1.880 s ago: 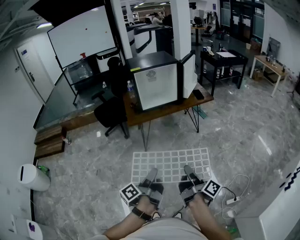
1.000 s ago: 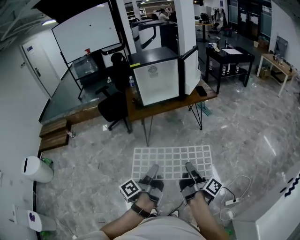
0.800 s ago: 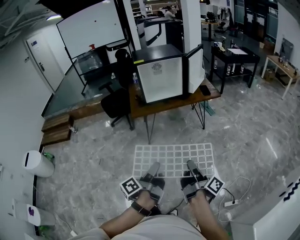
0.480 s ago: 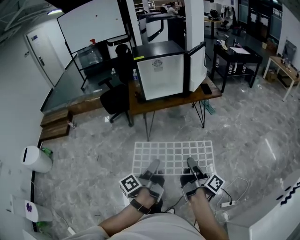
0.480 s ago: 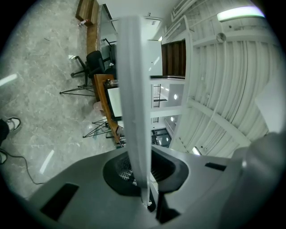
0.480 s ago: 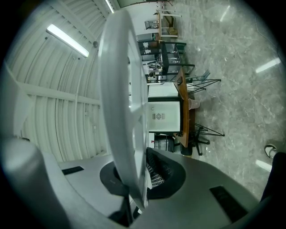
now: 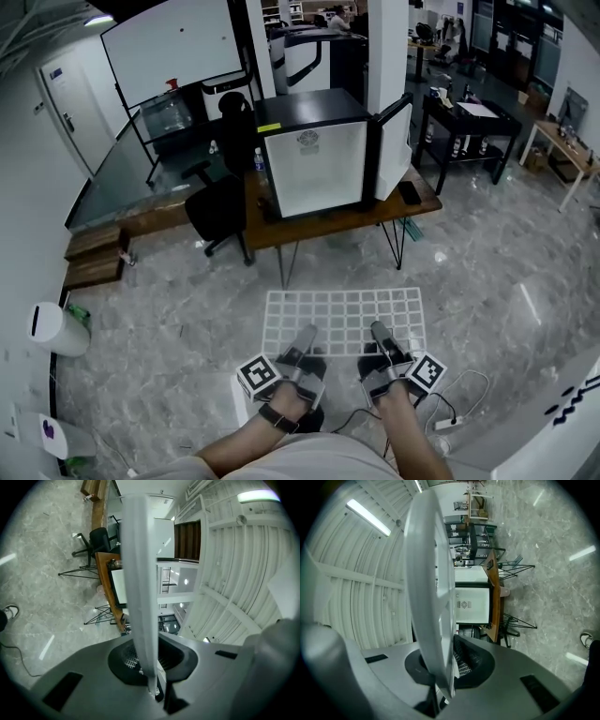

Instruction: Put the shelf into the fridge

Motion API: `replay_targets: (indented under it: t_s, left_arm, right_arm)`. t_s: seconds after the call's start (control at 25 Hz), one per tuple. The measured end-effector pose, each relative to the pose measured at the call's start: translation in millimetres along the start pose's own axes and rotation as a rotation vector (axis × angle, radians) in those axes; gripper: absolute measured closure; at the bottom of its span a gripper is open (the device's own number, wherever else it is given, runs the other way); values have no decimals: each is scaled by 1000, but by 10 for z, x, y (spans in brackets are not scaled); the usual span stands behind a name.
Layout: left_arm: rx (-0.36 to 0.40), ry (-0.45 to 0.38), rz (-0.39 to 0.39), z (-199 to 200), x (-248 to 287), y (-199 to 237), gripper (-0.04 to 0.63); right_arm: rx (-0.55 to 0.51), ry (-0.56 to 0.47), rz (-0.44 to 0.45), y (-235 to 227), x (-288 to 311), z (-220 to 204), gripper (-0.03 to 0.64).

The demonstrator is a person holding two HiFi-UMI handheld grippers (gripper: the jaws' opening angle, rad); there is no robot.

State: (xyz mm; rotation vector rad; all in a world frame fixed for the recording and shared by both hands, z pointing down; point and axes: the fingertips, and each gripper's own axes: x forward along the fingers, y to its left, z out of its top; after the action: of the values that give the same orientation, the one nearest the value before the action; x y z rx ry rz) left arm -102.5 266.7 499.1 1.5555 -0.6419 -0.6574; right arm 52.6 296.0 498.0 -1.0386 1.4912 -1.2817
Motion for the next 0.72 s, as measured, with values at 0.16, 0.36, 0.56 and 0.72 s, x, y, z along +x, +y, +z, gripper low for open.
replay_targets:
  t_s: [0.16, 0.36, 0.56, 0.72]
  left_arm:
    - [6, 10, -9, 383, 379, 35, 568]
    - [14, 21, -28, 930, 839, 43, 568]
    - [10, 34, -46, 1316, 1216, 26, 568]
    - [3, 36, -47, 1489, 1410, 30, 568]
  right_arm:
    - [-5, -3, -6, -41, 511, 107, 569]
    - [-8, -7, -6, -114, 1204, 191, 569]
    - [-16, -12, -3, -125, 1721, 282, 569]
    - [-28, -13, -1, -107, 1984, 367, 569]
